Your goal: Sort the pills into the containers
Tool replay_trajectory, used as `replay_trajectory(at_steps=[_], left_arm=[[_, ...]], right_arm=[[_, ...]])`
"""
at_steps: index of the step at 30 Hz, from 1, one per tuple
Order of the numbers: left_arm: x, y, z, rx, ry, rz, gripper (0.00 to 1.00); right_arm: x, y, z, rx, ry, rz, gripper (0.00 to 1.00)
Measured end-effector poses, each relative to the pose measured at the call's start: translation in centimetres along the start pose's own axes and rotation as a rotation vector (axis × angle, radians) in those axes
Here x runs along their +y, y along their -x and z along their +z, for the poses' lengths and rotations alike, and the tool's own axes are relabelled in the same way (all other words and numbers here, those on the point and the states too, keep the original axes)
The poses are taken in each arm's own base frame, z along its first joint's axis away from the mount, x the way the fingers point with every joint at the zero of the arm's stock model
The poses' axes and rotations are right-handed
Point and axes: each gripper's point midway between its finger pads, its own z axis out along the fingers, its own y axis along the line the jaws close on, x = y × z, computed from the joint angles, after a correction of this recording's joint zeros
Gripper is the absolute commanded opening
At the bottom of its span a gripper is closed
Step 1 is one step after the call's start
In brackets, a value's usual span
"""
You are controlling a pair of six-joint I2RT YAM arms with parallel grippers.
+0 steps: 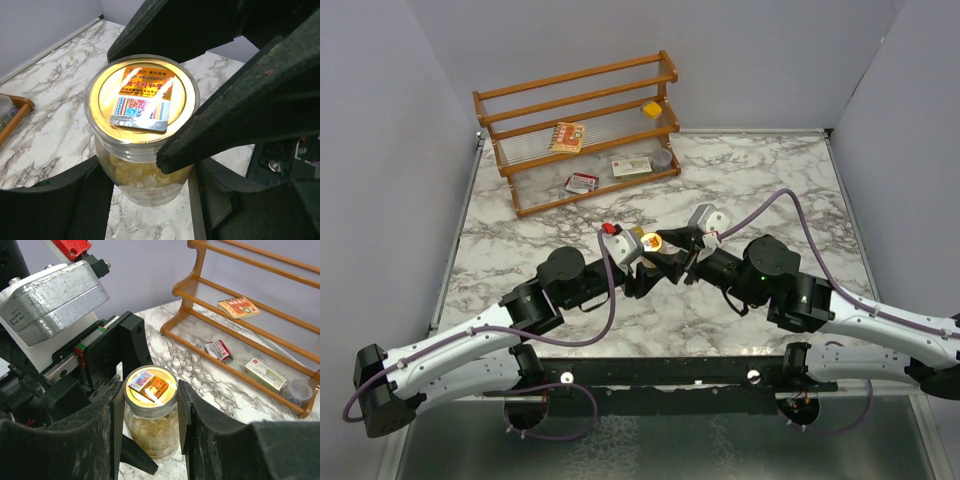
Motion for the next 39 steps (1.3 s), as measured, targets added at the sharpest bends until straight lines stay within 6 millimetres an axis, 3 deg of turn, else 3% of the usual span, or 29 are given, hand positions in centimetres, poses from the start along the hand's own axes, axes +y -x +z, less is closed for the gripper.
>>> replay_trajectory(at_steps=[7,25,31,39], left_arm=[[0.8,0.6,-0.2,-0.022,0.04,0.006,0.0],[1.1,0.9,-0.3,-0.032,0.051,0.005,0.0],[0.5,0.9,-0.3,-0.033,0.014,0.003,0.0],[0.5,1.1,-0.3,-0.04,0.009,-0.005,0.0]], right_arm=[[0.3,-0.3,-0.1,0.015,0.011,0.004,0.56],[-0.1,-0.4,0.0,0.023,-0.016,0.004,0.56],[-0.4,-0.7,0.6,0.023,-0.043,0.005,0.52],[-0.4,-0.4,0.7,0.009,-0.055,0.009,0.37]])
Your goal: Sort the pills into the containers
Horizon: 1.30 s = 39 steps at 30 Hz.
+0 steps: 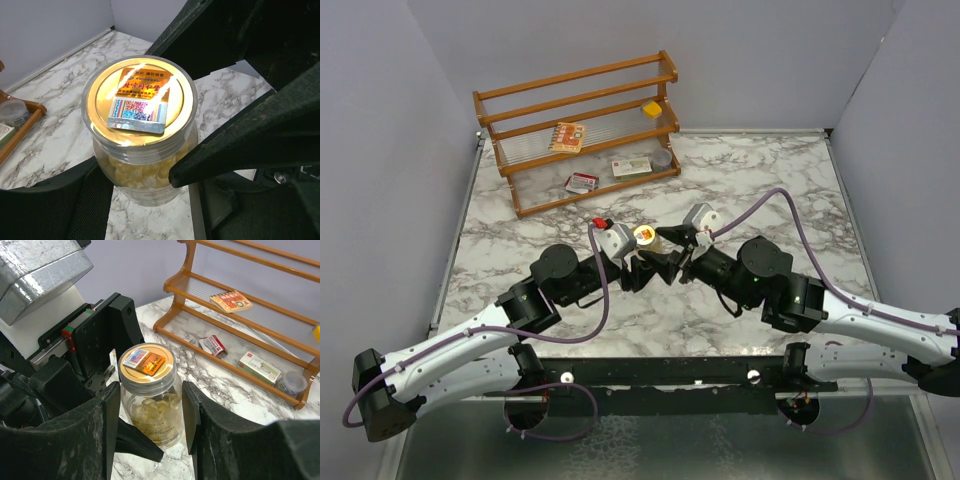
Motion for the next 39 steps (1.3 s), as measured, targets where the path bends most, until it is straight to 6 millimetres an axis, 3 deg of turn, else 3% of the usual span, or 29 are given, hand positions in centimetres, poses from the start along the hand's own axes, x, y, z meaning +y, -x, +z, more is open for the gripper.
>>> replay_trajectory(at_steps=[9,11,19,26,29,35,37,39], left_arm=[[-0.1,0.2,0.0,-0.006,-0.006,-0.006,0.0],[-0.2,0.1,0.0,-0.006,-0.008,-0.007,0.0],[-0.3,0.1,-0.3,-0.016,-0.013,-0.014,0.28],[-0.5,0.2,-1.0,-0.037,-0.021,-0.016,0.32],[-0.6,0.3,-1.1,-0.042,-0.025,-0.015,0.29],[-0.6,0.3,-1.1,-0.043,-0.025,-0.015,0.07],[-0.6,0.3,-1.1,-0.042,-0.025,-0.015,0.03],[-0.6,0.3,-1.1,-0.042,-0.025,-0.015,0.0]], right_arm=[[0.0,0.1,-0.1,-0.007,0.0,0.004,0.04],[0.0,0.1,-0.1,-0.007,-0.001,0.005,0.01],[0.2,0.2,-0.1,-0.008,0.003,0.014,0.01],[0.3,0.3,-0.3,-0.028,0.007,0.029,0.01],[0.4,0.4,-0.5,-0.041,0.009,0.039,0.01],[0.4,0.4,-0.5,-0.047,0.009,0.043,0.02],[0.5,0.4,-0.4,-0.045,0.009,0.043,0.2],[0.5,0.4,-0.3,-0.043,0.007,0.043,0.32]])
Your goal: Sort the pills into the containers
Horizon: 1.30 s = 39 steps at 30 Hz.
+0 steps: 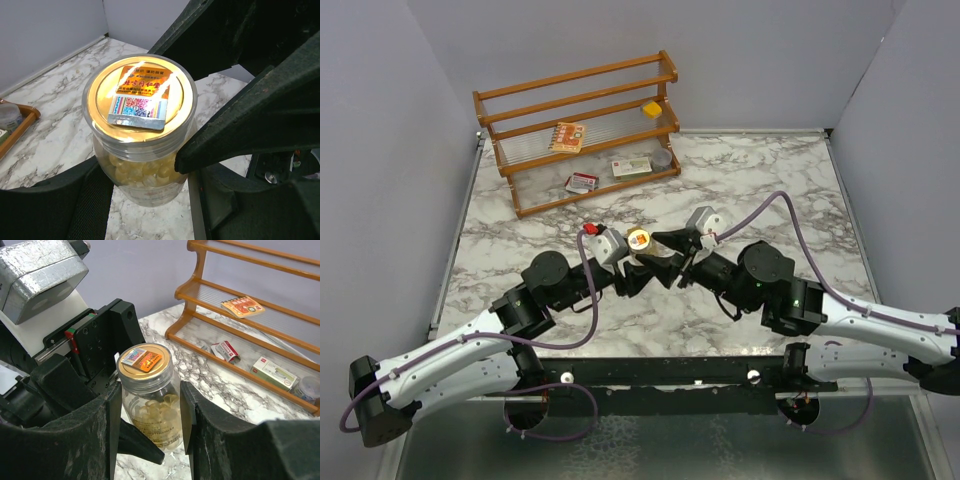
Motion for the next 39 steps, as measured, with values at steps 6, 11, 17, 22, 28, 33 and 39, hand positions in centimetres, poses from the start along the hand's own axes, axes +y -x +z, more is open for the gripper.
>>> replay_trajectory(at_steps=[6,11,17,22,28,33,39], left_arm=[[0.22,-0.03,0.03,0.001,0.007,0.001,0.0],[0.27,-0.2,0.13,0.006,0.008,0.002,0.0],[0.01,-0.49,0.26,0.016,-0.009,0.007,0.0],[-0.08,-0.37,0.27,0.011,-0.013,0.008,0.0],[-0.1,-0.38,0.3,0.011,-0.015,0.007,0.0],[-0.05,-0.59,0.39,0.018,-0.013,0.003,0.0],[-0.04,-0.66,0.46,0.02,-0.013,0.002,0.19]], right_arm=[[-0.12,0.0,0.51,0.013,-0.015,-0.004,0.44],[-0.28,-0.14,0.61,0.025,-0.025,-0.009,0.64],[-0.61,-0.42,1.01,0.039,-0.045,-0.03,0.73],[-0.84,-0.3,1.06,0.039,-0.056,-0.042,0.71],[-0.57,-0.29,1.08,0.038,-0.046,-0.05,0.26],[-0.58,-0.2,1.09,0.037,-0.048,-0.055,0.23],[-0.6,-0.21,1.09,0.037,-0.048,-0.055,0.01]])
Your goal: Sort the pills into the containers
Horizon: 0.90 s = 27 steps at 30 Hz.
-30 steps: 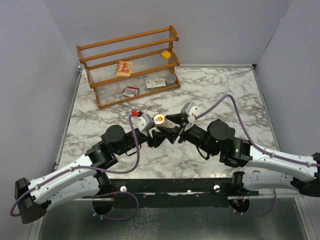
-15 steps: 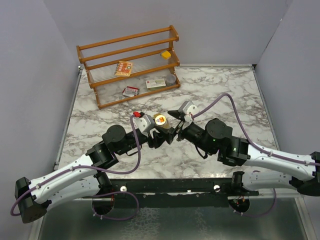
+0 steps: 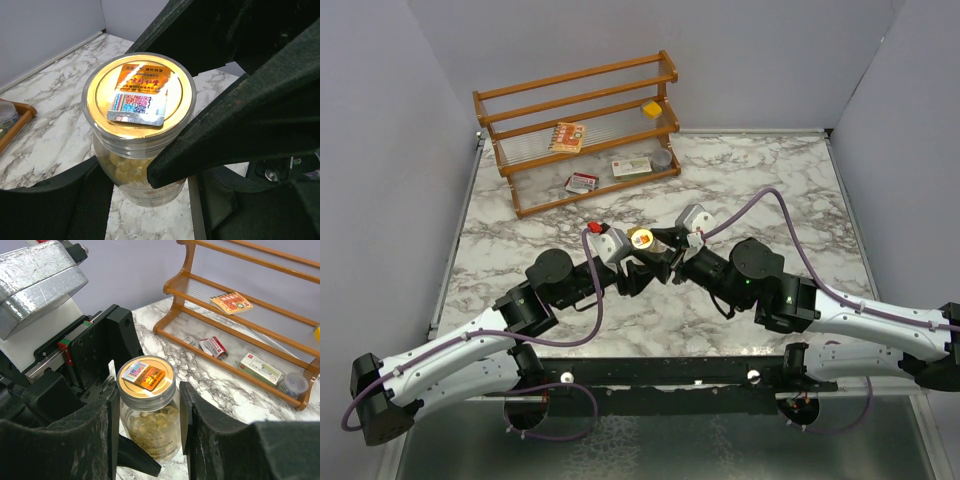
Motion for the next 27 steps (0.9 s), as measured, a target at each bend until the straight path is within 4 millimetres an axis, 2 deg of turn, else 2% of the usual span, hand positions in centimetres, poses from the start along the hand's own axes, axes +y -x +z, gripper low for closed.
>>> replay_trajectory(at_steps=[3,4,5,6,7,17,24,27], left_arm=[[0.0,0.0,0.0,-0.001,0.0,0.0,0.28],[0.0,0.0,0.0,-0.001,0.0,0.0,0.35],[0.0,0.0,0.0,-0.001,0.0,0.0,0.56],[0.0,0.0,0.0,-0.002,0.0,-0.001,0.92],[0.0,0.1,0.0,-0.003,0.0,-0.001,0.98],[-0.4,2.5,-1.0,-0.086,-0.013,0.004,0.99],[-0.1,2.1,-1.3,-0.067,0.007,0.0,0.99],[0.3,1.7,-2.0,-0.072,0.037,-0.011,0.99]], right_arm=[[0.0,0.0,0.0,0.0,0.0,0.0,0.01],[0.0,0.0,0.0,0.0,0.0,0.0,0.01],[0.0,0.0,0.0,0.0,0.0,0.0,0.01],[0.0,0.0,0.0,0.0,0.0,0.0,0.01],[0.0,0.0,0.0,-0.001,0.0,0.001,0.01],[-0.5,-0.4,0.2,0.005,-0.024,-0.002,0.01],[-1.4,-1.5,0.1,0.004,-0.083,-0.006,0.01],[-2.5,-2.7,0.0,0.0,-0.154,-0.012,0.01]])
